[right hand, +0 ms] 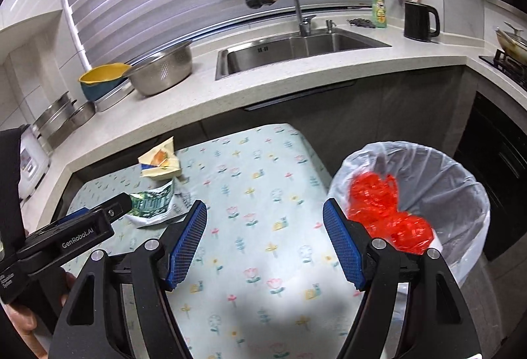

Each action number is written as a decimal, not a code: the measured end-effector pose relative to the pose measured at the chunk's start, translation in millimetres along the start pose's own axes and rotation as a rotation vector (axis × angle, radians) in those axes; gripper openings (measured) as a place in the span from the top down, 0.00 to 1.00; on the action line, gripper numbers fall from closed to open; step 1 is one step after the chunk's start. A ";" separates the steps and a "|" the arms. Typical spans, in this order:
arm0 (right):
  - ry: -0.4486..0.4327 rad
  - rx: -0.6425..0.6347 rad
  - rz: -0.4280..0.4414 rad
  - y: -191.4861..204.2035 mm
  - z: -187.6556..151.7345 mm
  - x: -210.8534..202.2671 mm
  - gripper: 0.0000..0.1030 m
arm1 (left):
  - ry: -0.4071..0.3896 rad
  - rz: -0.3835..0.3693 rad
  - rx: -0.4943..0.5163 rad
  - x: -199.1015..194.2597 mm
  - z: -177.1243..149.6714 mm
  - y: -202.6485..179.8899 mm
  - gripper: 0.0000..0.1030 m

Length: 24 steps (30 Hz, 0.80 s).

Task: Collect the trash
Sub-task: 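Move both tools back over the table toward the milk carton and snack bag, then grasp the green milk carton with the left tool while the right tool grasps the yellow snack bag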

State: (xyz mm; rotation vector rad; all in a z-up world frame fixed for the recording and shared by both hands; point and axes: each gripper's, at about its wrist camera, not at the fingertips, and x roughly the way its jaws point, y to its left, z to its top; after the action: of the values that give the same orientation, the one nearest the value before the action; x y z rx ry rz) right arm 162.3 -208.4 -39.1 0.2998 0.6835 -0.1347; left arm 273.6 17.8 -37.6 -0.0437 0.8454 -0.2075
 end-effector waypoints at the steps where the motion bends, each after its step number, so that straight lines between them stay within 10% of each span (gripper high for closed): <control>1: 0.003 -0.001 0.006 4.6 -0.9 2.7 0.32 | 0.004 0.008 -0.011 1.9 0.1 7.3 0.16; 24: 0.107 -0.040 0.064 61.7 -13.8 91.3 0.32 | 0.119 0.063 -0.119 88.0 1.7 65.2 0.21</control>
State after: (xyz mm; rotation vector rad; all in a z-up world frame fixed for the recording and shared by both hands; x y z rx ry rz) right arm 237.8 -147.8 -93.5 0.2916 0.7807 -0.0444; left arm 342.3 64.0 -109.3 -0.1175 0.9757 -0.1013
